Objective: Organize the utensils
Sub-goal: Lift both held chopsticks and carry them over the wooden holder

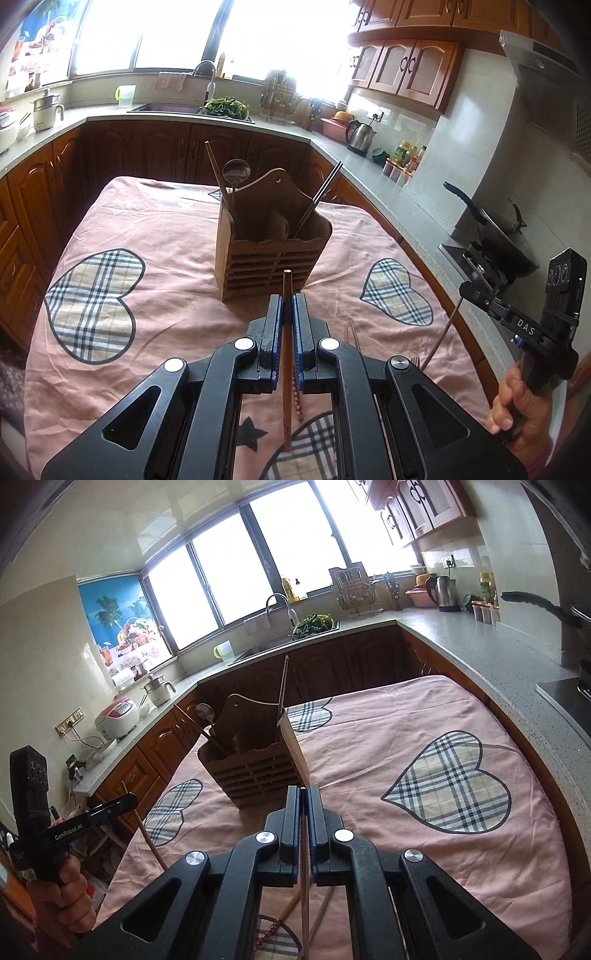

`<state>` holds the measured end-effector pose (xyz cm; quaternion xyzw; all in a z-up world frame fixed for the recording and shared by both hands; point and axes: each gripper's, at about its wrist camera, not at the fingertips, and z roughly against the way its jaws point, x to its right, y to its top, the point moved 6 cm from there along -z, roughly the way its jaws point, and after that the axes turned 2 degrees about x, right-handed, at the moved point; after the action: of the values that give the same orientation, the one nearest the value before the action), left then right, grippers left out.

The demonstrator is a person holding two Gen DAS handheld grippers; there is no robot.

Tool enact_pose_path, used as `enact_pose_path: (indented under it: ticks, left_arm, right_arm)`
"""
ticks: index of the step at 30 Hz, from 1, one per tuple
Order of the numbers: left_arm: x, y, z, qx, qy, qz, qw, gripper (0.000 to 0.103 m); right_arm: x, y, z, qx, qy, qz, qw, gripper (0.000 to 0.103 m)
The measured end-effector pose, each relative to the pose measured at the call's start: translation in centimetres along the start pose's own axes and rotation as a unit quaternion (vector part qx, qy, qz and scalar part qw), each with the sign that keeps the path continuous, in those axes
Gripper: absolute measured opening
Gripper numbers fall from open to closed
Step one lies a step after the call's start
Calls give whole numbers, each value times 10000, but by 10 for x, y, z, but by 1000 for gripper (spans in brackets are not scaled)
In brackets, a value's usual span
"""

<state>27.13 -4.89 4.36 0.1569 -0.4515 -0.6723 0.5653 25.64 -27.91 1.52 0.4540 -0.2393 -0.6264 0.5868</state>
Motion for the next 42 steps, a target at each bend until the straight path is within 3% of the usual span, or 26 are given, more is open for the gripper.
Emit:
enact_pose_path:
  ticks: [14, 21, 31, 42]
  left_arm:
    - [-11, 28, 18, 590, -7, 296, 9978, 5]
    - [-19, 58, 27, 1012, -9, 459, 9938, 5]
    - [-40, 117, 33, 1779, 155, 725, 9813, 5]
    - [-66, 166, 8, 2327, 462, 1101, 9652, 5]
  right_arm:
    - [-12, 30, 9, 509, 168, -14, 9986, 4]
    - [-21, 59, 6, 837, 266, -8, 9961, 4]
    - [-44, 114, -6, 1368, 410, 109, 9897, 4]
    - [-44, 155, -46, 1661, 385, 35, 9854, 4]
